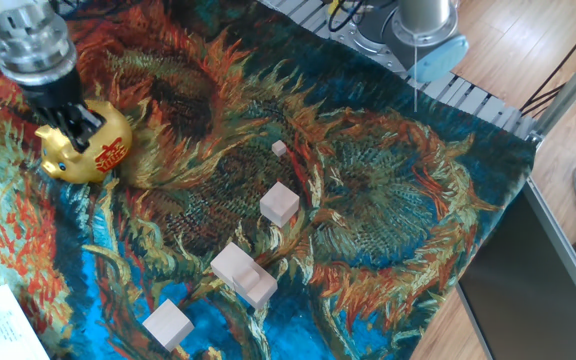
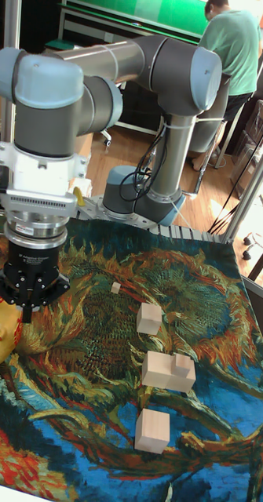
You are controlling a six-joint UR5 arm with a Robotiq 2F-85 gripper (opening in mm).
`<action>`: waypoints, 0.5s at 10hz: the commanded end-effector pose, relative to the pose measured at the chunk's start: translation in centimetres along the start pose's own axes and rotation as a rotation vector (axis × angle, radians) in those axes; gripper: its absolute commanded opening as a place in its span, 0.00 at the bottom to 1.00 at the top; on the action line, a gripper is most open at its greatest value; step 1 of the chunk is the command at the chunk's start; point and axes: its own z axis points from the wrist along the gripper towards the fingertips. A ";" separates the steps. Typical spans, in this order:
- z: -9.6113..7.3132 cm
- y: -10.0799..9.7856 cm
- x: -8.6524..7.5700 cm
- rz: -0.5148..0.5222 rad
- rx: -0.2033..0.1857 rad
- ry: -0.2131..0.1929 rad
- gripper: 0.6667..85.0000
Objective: Drop coins into a piggy bank
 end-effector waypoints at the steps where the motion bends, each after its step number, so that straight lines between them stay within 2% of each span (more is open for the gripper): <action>1: -0.4 0.1 0.1 -0.065 0.037 0.020 0.01; 2: -0.4 -0.4 -0.5 -0.096 0.057 -0.003 0.01; 3: -0.4 0.4 -1.2 -0.092 0.031 -0.031 0.01; 4: 0.1 3.1 -1.2 -0.047 0.018 -0.049 0.02; 5: 0.7 6.8 -0.5 0.005 0.023 -0.037 0.01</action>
